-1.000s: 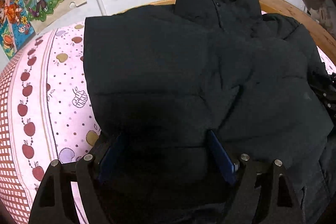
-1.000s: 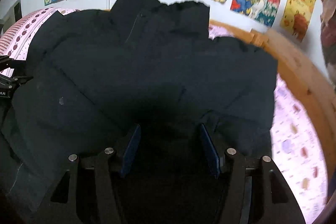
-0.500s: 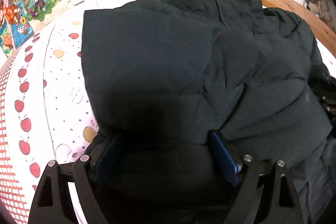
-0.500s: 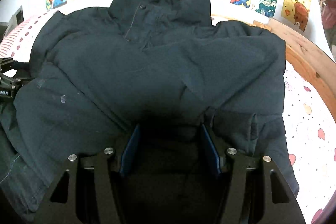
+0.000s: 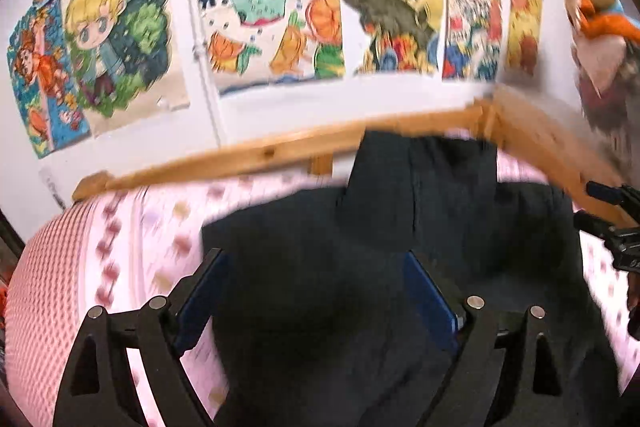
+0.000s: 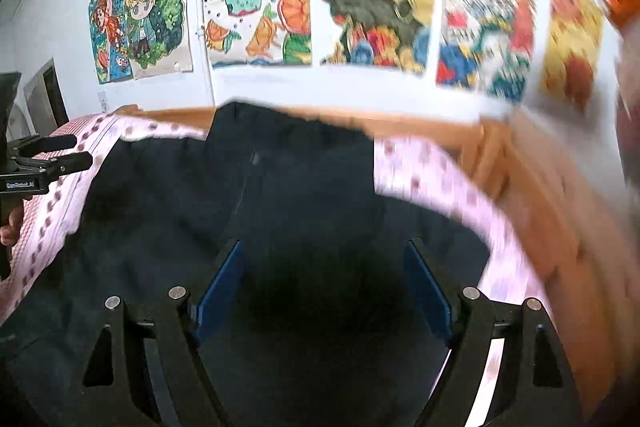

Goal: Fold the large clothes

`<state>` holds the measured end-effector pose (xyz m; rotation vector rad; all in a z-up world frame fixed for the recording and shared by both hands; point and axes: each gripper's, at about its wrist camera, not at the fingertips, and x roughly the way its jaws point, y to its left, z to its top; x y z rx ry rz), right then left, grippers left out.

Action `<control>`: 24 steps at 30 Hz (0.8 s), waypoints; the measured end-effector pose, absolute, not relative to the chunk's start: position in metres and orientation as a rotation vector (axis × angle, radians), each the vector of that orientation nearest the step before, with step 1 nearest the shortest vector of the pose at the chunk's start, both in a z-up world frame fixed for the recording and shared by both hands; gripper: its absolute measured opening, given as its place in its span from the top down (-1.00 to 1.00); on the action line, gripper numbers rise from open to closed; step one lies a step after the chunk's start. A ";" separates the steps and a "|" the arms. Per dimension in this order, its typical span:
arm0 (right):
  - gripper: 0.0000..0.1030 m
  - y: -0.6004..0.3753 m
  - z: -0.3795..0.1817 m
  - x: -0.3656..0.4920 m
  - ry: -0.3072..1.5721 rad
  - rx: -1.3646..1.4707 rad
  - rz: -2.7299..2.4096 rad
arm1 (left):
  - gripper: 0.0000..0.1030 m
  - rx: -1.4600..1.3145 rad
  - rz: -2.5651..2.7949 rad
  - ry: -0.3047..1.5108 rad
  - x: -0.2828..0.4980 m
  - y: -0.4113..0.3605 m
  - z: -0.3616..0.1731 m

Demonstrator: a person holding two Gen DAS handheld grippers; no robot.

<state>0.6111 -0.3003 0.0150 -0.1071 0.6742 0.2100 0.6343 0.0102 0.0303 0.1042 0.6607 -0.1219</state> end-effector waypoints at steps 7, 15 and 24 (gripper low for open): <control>-0.49 -0.281 0.015 0.703 0.663 -0.069 0.234 | -0.73 0.001 -0.159 0.661 0.724 -0.017 0.003; -0.48 -0.276 -0.006 0.772 0.739 -0.068 0.265 | -0.72 0.080 -0.191 0.726 0.816 -0.051 -0.013; 0.38 -0.242 -0.028 0.800 0.825 -0.188 0.214 | 0.15 -0.116 -0.290 0.851 0.840 -0.039 -0.039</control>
